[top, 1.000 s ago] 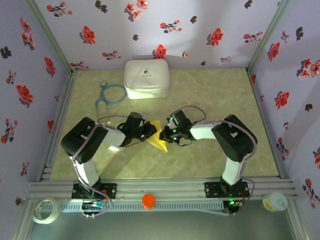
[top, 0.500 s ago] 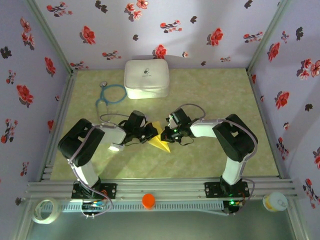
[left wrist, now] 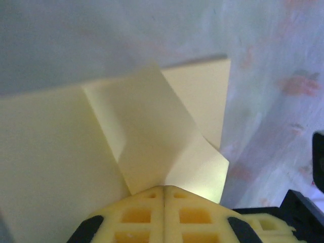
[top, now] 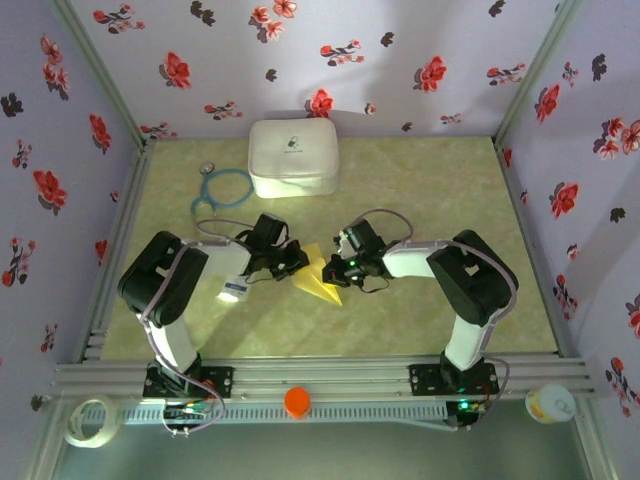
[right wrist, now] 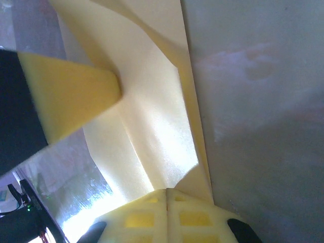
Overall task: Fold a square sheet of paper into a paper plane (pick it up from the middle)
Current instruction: Fourth fold the wing at the center of the table.
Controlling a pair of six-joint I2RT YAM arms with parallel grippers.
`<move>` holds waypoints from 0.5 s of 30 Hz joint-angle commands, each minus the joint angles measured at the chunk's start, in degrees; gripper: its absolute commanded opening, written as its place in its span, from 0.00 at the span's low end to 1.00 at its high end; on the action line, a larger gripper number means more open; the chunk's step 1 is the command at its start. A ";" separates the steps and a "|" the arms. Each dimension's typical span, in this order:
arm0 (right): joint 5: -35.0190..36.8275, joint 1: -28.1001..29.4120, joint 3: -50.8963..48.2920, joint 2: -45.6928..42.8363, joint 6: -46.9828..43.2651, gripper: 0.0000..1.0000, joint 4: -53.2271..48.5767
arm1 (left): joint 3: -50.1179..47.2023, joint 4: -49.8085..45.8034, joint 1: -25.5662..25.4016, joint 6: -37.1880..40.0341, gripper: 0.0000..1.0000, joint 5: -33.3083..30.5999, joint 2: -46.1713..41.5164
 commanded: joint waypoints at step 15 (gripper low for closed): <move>1.62 -0.40 -3.66 0.24 0.89 0.00 -5.75 | 6.75 -10.04 9.26 6.79 0.00 -3.10 3.84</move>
